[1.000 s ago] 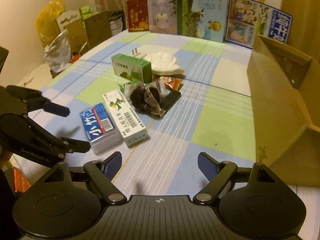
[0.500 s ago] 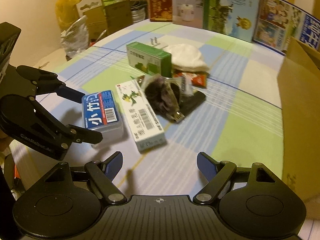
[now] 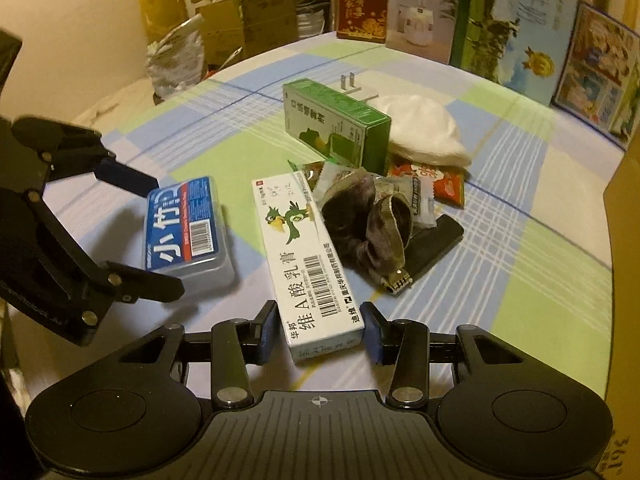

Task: Organize objects
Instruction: 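Grasp the blue-labelled plastic box with the left tool while the right tool grasps the white bird box, then carry both boxes to the cardboard box with the left and right tools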

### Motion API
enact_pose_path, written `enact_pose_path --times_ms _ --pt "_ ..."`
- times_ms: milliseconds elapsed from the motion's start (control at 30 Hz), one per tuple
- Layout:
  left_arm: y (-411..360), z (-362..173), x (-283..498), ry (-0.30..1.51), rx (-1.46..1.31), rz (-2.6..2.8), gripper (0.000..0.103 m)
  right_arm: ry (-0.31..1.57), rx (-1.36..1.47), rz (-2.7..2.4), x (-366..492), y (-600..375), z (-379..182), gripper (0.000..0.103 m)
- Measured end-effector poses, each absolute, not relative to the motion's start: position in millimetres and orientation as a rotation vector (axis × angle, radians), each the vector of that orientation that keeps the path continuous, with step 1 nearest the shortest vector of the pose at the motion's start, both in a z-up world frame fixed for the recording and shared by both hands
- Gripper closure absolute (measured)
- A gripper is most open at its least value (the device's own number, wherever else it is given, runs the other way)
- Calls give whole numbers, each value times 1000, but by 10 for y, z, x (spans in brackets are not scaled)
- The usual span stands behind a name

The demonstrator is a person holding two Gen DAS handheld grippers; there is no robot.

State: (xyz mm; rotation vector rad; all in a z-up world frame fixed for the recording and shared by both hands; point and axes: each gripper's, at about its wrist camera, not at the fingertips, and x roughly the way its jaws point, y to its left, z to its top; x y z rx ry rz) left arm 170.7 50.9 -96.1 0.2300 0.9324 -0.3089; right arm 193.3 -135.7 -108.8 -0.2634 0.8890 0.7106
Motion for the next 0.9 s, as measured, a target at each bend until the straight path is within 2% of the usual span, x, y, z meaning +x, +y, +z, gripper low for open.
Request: enact_pose_path --times_ms 233,400,633,667,800,900 --pt "492 -990 1776 915 215 -317 13 990 -228 590 1539 -1729 -1014 62" --pt "434 -1031 1796 929 204 -306 17 922 -266 595 1473 -1712 -984 51" --pt "389 -1033 1764 935 210 -287 17 901 -310 652 1663 -1489 -1078 51" --pt "386 -1036 1768 935 216 -284 16 901 -304 653 1676 -1485 -1086 51" --pt "381 -1065 1785 938 216 -280 17 912 -268 635 1685 -1527 -1081 67" --pt "367 -1072 1773 941 207 -265 18 930 -235 610 1663 -1592 -1063 67"
